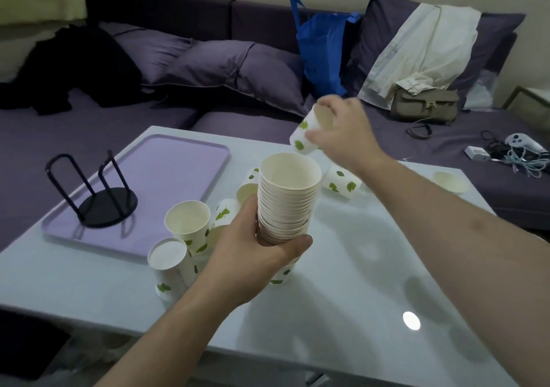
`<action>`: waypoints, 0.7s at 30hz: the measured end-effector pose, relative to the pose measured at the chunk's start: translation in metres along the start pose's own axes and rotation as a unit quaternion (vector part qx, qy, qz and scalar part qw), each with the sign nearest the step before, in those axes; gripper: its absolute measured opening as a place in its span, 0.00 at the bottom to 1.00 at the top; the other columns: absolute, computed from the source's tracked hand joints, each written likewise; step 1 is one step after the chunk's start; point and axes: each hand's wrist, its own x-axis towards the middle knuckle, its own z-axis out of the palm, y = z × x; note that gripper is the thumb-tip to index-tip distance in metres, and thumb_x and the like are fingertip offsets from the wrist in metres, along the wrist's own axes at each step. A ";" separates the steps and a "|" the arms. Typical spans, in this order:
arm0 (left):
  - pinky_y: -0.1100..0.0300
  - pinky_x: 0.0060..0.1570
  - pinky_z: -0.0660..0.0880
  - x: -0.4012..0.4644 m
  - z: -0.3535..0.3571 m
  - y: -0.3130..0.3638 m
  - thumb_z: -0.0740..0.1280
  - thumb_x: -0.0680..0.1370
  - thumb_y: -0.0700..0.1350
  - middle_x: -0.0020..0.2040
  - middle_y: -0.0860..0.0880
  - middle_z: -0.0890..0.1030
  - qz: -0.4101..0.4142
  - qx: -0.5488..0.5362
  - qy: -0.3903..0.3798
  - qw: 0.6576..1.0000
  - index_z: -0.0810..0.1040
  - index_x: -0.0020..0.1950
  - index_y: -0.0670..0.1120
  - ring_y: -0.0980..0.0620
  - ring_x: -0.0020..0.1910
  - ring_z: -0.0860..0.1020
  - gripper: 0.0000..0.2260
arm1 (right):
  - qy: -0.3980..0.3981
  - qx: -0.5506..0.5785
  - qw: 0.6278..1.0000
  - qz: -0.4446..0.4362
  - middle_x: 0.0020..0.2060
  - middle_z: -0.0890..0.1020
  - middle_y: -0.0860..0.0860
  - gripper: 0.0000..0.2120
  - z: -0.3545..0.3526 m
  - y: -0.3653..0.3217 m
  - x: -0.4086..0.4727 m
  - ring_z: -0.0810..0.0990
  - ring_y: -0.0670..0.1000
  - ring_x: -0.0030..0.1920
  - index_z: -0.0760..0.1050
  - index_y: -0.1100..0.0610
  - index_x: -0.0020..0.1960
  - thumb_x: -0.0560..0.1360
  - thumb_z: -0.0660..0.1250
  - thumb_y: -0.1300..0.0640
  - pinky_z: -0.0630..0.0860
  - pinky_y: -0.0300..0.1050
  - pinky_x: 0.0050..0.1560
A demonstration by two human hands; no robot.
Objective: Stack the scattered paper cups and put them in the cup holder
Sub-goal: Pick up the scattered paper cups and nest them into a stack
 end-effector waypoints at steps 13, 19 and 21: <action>0.65 0.46 0.84 -0.018 0.007 0.008 0.82 0.75 0.44 0.54 0.60 0.87 0.041 0.024 -0.026 0.999 0.77 0.68 0.55 0.61 0.51 0.85 0.26 | -0.174 -0.061 0.971 -0.151 0.73 0.69 0.43 0.31 -0.058 -0.086 -0.143 0.65 0.48 0.75 0.67 0.45 0.80 0.79 0.60 0.40 0.63 0.52 0.78; 0.65 0.46 0.82 -0.016 0.011 0.008 0.82 0.75 0.44 0.54 0.61 0.87 0.047 0.020 -0.023 0.998 0.78 0.69 0.57 0.61 0.52 0.85 0.26 | -0.240 0.056 0.961 -0.124 0.82 0.62 0.36 0.29 -0.063 -0.077 -0.153 0.61 0.42 0.81 0.59 0.38 0.84 0.84 0.57 0.37 0.62 0.53 0.81; 0.69 0.47 0.79 -0.014 0.016 0.009 0.83 0.74 0.47 0.53 0.65 0.86 0.038 0.025 -0.026 0.999 0.77 0.67 0.62 0.66 0.53 0.84 0.26 | -0.163 0.130 0.975 -0.079 0.79 0.69 0.38 0.25 -0.073 -0.062 -0.147 0.65 0.38 0.78 0.65 0.42 0.82 0.86 0.60 0.45 0.64 0.46 0.79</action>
